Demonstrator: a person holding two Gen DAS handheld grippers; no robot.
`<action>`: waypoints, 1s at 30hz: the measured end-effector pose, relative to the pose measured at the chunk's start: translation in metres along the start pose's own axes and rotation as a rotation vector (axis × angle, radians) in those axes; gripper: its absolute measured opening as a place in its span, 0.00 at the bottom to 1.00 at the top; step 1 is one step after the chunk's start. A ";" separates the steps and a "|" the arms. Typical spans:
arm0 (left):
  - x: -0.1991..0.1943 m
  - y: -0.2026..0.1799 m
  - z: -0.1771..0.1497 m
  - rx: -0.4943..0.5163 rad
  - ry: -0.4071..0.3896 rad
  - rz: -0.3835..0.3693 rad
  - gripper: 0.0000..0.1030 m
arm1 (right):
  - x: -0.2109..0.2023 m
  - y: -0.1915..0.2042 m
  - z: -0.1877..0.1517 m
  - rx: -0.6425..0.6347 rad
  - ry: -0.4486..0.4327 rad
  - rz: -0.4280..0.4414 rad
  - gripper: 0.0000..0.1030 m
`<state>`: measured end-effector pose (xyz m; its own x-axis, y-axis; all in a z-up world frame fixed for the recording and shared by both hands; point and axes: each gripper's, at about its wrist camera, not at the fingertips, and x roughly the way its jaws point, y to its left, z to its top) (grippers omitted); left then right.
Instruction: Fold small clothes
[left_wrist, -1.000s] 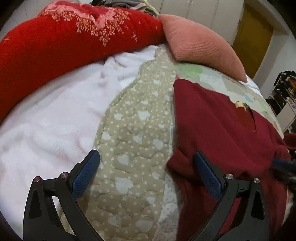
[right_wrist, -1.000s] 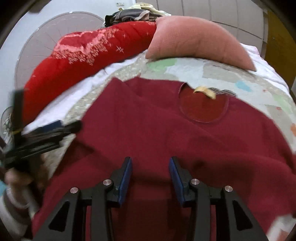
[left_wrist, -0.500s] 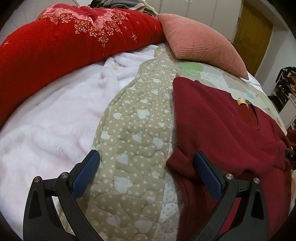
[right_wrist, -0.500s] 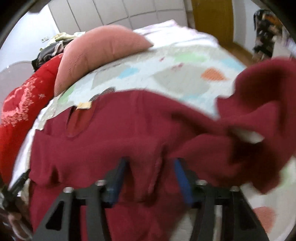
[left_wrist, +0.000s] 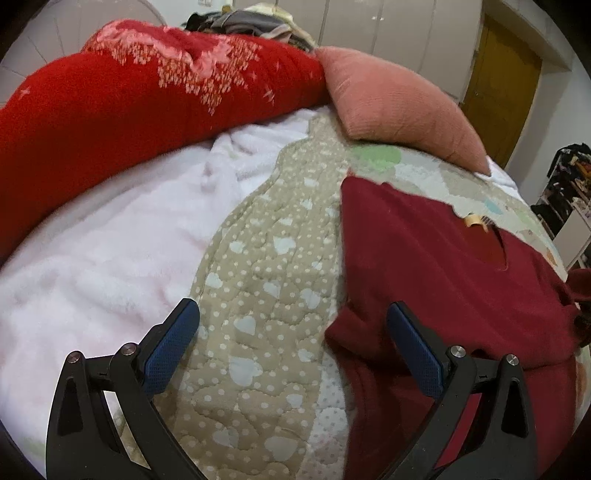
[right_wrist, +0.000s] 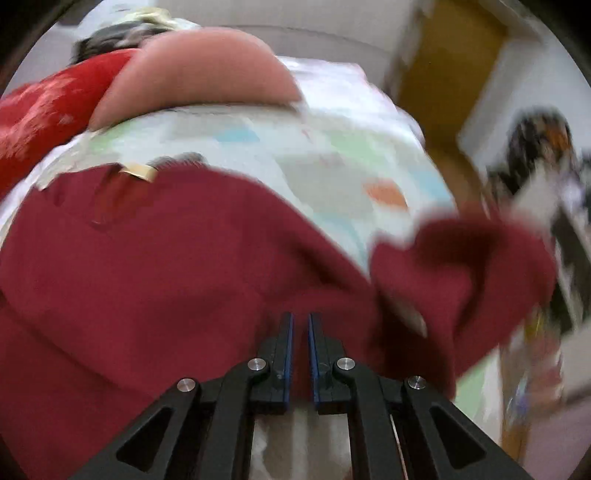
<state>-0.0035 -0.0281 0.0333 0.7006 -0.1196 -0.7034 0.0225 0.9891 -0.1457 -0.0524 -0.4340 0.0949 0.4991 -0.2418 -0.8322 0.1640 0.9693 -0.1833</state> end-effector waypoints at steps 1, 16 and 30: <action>-0.003 -0.001 0.000 0.004 -0.014 -0.010 0.99 | -0.008 -0.006 -0.002 0.036 -0.029 0.021 0.06; 0.014 -0.013 -0.001 0.037 0.085 -0.066 0.99 | 0.018 0.105 0.014 -0.038 -0.030 0.343 0.11; 0.011 -0.010 -0.001 0.018 0.073 -0.057 0.99 | -0.024 -0.074 -0.016 0.144 -0.060 -0.278 0.59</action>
<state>0.0032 -0.0390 0.0258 0.6438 -0.1814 -0.7434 0.0747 0.9817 -0.1749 -0.0899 -0.4988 0.1200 0.4669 -0.5030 -0.7273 0.4178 0.8504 -0.3199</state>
